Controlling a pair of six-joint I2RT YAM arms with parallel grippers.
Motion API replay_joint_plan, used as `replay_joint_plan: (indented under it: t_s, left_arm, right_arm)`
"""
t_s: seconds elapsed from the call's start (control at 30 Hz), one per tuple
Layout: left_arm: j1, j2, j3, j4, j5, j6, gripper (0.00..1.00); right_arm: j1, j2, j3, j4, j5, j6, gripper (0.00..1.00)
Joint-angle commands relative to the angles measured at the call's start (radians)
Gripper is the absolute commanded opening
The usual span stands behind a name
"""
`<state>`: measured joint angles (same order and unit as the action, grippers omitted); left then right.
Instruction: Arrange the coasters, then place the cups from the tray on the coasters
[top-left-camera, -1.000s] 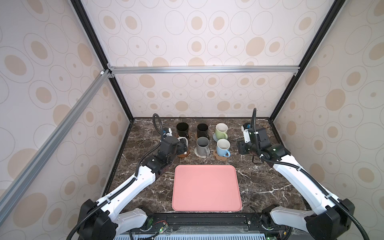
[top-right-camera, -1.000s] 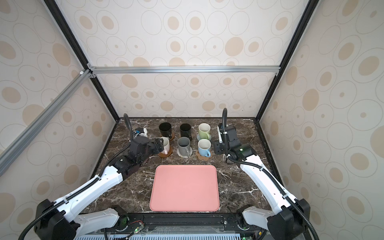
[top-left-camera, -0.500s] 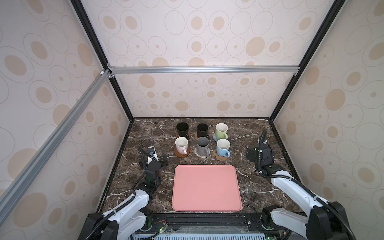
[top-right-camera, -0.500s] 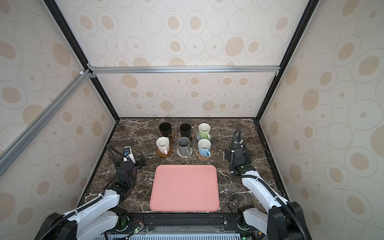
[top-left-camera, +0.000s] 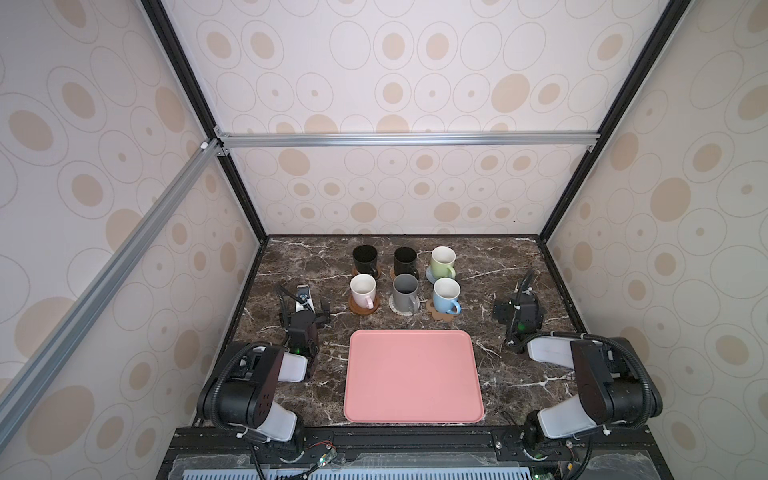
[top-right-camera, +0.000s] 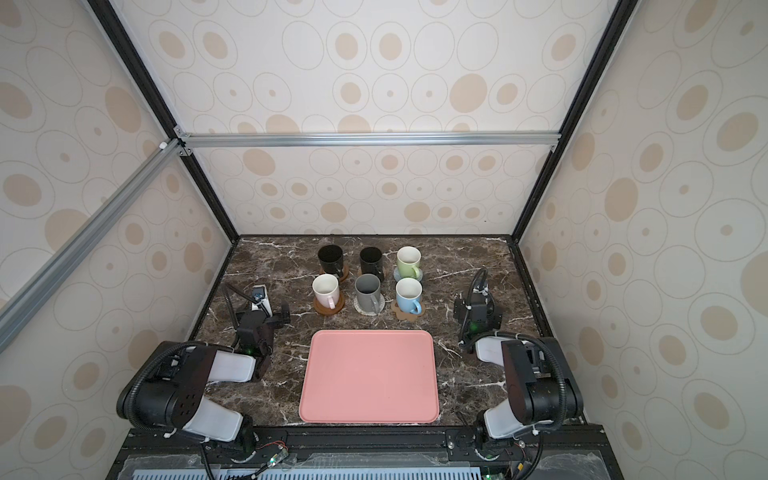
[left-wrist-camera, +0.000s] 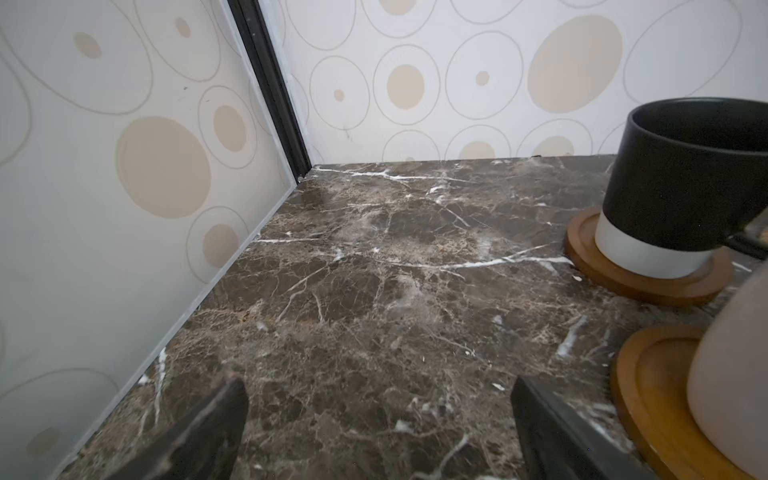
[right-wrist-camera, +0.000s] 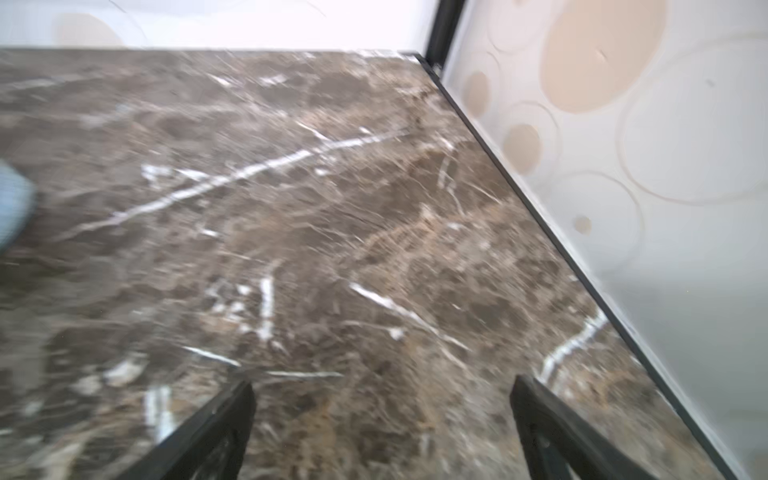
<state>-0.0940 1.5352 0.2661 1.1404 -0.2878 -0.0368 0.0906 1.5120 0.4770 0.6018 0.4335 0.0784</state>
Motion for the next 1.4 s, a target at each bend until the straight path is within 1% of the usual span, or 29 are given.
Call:
replay_joint_plan:
  t_s: [0.0, 0.03, 0.07, 0.1, 0.17, 0.2, 0.23, 0.27, 0.3, 0.33, 0.43, 0.53, 0.77, 0.9, 1.37]
  left_arm:
    - [0.083, 0.060, -0.102, 0.364, 0.148, -0.015, 1.00]
    - [0.084, 0.025, -0.108, 0.306, 0.146, -0.028, 1.00]
    - [0.084, 0.025, -0.100, 0.291, 0.138, -0.031, 1.00]
    - [0.084, 0.052, -0.087, 0.318, 0.141, -0.021, 1.00]
    - [0.081, 0.034, -0.044, 0.197, 0.143, -0.020, 1.00]
    - [0.079, 0.052, -0.058, 0.258, 0.143, -0.013, 1.00]
    - [0.079, 0.041, -0.053, 0.231, 0.144, -0.016, 1.00]
    - [0.079, 0.036, -0.053, 0.220, 0.145, -0.018, 1.00]
    - [0.080, 0.048, -0.059, 0.256, 0.143, -0.013, 1.00]
    - [0.079, 0.041, -0.058, 0.239, 0.144, -0.014, 1.00]
    - [0.080, 0.039, -0.063, 0.250, 0.149, -0.013, 1.00]
    - [0.080, 0.039, -0.061, 0.244, 0.151, -0.014, 1.00]
    - [0.080, 0.042, -0.058, 0.247, 0.158, -0.010, 1.00]
    - [0.080, 0.044, -0.035, 0.204, 0.230, 0.021, 1.00]
    - [0.079, 0.045, -0.036, 0.206, 0.233, 0.020, 1.00]
  right_arm:
    - [-0.004, -0.004, -0.018, 0.103, -0.117, -0.036, 1.00]
    - [-0.010, 0.013, -0.049, 0.165, -0.146, -0.042, 0.99]
    - [-0.011, 0.045, -0.082, 0.266, -0.145, -0.054, 0.99]
    - [-0.011, 0.064, -0.088, 0.330, -0.139, -0.064, 0.99]
    - [-0.012, 0.018, -0.056, 0.178, -0.147, -0.038, 0.99]
    - [-0.014, 0.033, -0.068, 0.233, -0.144, -0.047, 0.99]
    - [-0.013, 0.051, -0.083, 0.292, -0.143, -0.055, 1.00]
    - [-0.012, 0.047, -0.081, 0.281, -0.142, -0.056, 1.00]
    - [-0.012, 0.031, -0.072, 0.235, -0.144, -0.051, 1.00]
    - [-0.012, 0.020, -0.066, 0.205, -0.150, -0.044, 1.00]
    - [-0.012, 0.034, -0.079, 0.258, -0.143, -0.054, 1.00]
    - [-0.012, 0.022, -0.071, 0.218, -0.147, -0.048, 1.00]
    - [-0.012, 0.026, -0.071, 0.227, -0.146, -0.051, 1.00]
    - [-0.012, 0.026, -0.072, 0.225, -0.146, -0.052, 1.00]
    - [-0.012, 0.027, -0.072, 0.225, -0.147, -0.051, 1.00]
